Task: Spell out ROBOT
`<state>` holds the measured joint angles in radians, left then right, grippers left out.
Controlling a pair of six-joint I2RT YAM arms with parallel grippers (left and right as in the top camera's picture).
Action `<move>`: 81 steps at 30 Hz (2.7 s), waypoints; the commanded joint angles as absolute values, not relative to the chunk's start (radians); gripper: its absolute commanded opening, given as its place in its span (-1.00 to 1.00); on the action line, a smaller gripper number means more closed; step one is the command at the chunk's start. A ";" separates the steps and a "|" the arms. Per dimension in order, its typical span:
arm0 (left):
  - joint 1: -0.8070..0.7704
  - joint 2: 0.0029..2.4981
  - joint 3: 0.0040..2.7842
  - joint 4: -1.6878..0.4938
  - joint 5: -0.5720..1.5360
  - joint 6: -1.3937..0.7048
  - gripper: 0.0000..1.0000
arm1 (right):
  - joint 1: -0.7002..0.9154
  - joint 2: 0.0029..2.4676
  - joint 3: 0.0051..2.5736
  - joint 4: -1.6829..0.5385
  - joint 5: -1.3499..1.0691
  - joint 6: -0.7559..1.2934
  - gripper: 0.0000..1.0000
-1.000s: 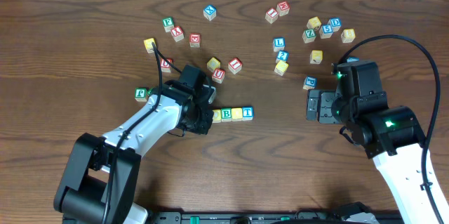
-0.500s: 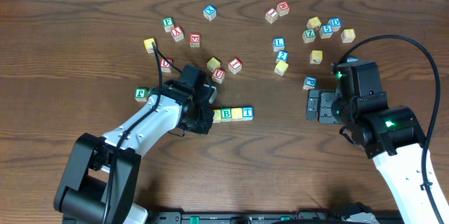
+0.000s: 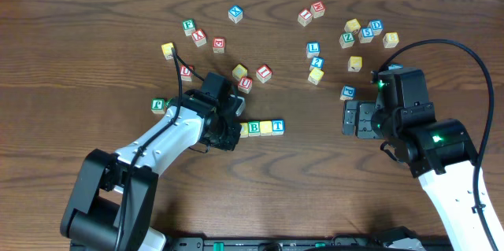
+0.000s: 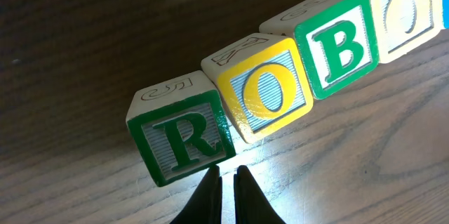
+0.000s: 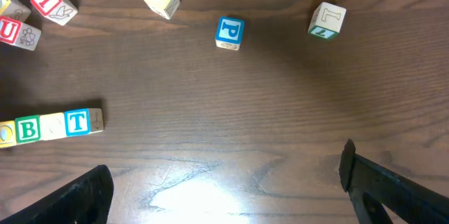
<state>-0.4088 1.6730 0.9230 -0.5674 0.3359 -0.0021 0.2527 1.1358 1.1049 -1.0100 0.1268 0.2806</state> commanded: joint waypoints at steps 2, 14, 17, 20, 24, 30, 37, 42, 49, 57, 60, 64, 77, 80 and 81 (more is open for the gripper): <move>-0.412 1.670 0.922 -0.553 0.347 0.008 -0.85 | 0.248 1.126 1.120 -1.010 0.124 0.284 0.99; -0.412 1.670 0.922 -0.538 0.347 0.008 -0.85 | 0.248 1.126 1.120 -1.010 0.124 0.284 0.99; -0.412 1.670 0.922 -0.535 0.347 0.008 -0.85 | 0.248 1.126 1.120 -1.010 0.124 0.284 0.98; -0.412 1.670 0.922 -0.535 0.347 0.008 -0.85 | 0.248 1.126 1.120 -1.010 0.123 0.284 0.99; -0.412 1.670 0.922 -0.535 0.347 0.008 -0.85 | 0.248 1.126 1.120 -1.010 0.124 0.284 0.99; -0.412 1.670 0.922 -0.614 0.348 0.007 -0.85 | 0.248 1.126 1.120 -1.009 0.124 0.283 0.99; -0.412 1.602 0.922 -0.650 0.349 0.031 -0.85 | 0.248 1.126 1.118 -0.999 0.125 0.283 0.99; -0.411 1.543 0.922 -0.649 0.206 0.027 -0.85 | 0.248 1.172 1.118 -0.999 0.125 0.283 0.99; -0.411 1.539 0.922 -0.610 -0.129 -0.221 -0.85 | 0.248 1.231 1.118 -0.980 0.124 0.284 0.98; -0.411 1.597 0.918 -0.536 -0.082 -0.263 -0.85 | 0.248 1.230 1.118 -0.968 0.124 0.283 0.99; -0.411 1.603 0.915 -0.537 -0.049 -0.262 -0.85 | 0.248 1.230 1.118 -0.969 0.124 0.283 0.99; -0.411 1.603 0.897 -0.541 0.005 -0.258 -0.85 | 0.248 1.230 1.118 -0.968 0.124 0.283 0.98; -0.411 1.682 0.886 -0.518 0.090 -0.233 -0.85 | 0.248 1.230 1.118 -0.969 0.123 0.284 0.99; -0.411 1.688 0.886 -0.510 0.090 -0.233 -0.85 | 0.248 1.230 1.118 -0.969 0.123 0.284 0.98; -0.411 1.688 0.887 -0.509 0.090 -0.233 -0.85 | 0.248 1.230 1.118 -0.969 0.123 0.284 0.99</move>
